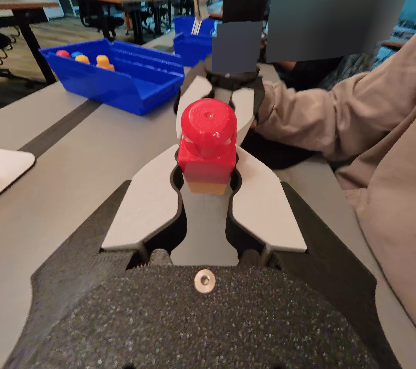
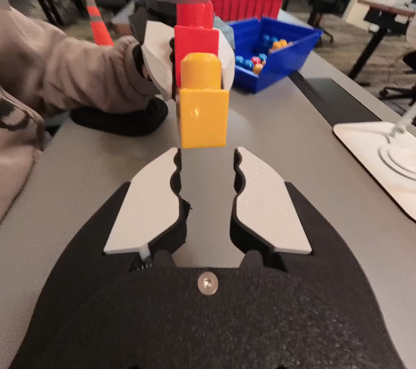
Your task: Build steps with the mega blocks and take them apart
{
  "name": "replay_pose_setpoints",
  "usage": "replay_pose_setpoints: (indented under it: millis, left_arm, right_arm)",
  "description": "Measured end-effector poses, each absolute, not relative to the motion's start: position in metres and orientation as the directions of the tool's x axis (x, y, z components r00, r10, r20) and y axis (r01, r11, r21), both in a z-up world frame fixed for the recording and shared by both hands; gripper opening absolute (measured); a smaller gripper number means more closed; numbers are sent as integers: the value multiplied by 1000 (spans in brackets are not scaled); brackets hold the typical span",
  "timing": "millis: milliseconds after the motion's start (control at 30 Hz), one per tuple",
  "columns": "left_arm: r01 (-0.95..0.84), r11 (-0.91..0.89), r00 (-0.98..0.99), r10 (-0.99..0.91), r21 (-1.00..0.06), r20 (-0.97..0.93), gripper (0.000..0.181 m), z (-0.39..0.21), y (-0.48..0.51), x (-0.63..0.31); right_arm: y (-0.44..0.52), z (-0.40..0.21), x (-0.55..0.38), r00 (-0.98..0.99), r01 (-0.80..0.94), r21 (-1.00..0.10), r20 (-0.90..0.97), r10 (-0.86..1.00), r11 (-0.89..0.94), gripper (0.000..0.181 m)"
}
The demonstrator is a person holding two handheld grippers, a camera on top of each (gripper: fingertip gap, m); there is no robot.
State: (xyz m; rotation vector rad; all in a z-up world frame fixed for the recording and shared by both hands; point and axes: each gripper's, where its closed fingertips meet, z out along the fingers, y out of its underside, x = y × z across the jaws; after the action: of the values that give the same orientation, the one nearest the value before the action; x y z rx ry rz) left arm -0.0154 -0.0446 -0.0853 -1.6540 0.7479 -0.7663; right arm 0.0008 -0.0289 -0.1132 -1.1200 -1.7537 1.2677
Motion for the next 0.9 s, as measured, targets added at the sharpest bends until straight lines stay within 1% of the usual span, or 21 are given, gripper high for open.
replay_pose_setpoints:
  millis: [67,167,300,500,567,600,667,733,767,800,833,867,900]
  left_arm:
    - [-178,-220,618,-784,-959,65,40,-104,-40,-17]
    - [-301,-253,629,-778,-919,8,40,-128,-37,-11]
    - [-421,-270,613,-788,-866,-52,40,-151,-38,0]
    - [-524,-242,575,-808,-817,-130,40,-162,-45,9]
    - [-553,-232,563,-812,-800,-153,40,-165,-47,10]
    - [-565,-226,559,-812,-793,-168,40,-166,-48,10]
    - [-556,-203,558,-810,-806,-182,40,-162,-47,11]
    - [-527,-153,567,-796,-836,-212,42,-151,-44,12]
    - [-505,-123,584,-777,-854,-234,54,-144,-41,11]
    - [-478,-107,603,-761,-872,-237,58,-137,-38,9]
    - [-443,-106,624,-749,-890,-221,59,-131,-36,5]
    - [-400,-104,648,-735,-911,-201,55,-123,-34,0]
    - [-347,-97,675,-716,-933,-176,45,-115,-31,-6]
  right_arm:
    - [-19,-114,6,-357,304,-936,63,932,179,55]
    - [-19,-104,7,-346,331,-910,130,929,250,54]
    - [-38,-107,-3,-401,380,-856,188,896,350,54]
    - [-61,-125,-7,-498,418,-802,190,846,426,43]
    - [-66,-132,-7,-522,419,-778,215,825,467,36]
    - [-66,-133,-7,-528,423,-764,230,817,488,36]
    - [-67,-133,-6,-538,421,-747,251,805,514,35]
    - [-66,-125,-5,-539,407,-753,259,802,517,35]
    - [-63,-121,-4,-534,404,-753,267,802,520,35]
    - [-59,-117,-1,-529,409,-751,267,805,518,36]
    - [-53,-114,3,-523,421,-750,259,812,510,36]
    - [-43,-110,8,-512,435,-747,254,821,502,36]
    - [-30,-106,15,-494,454,-740,255,831,497,36]
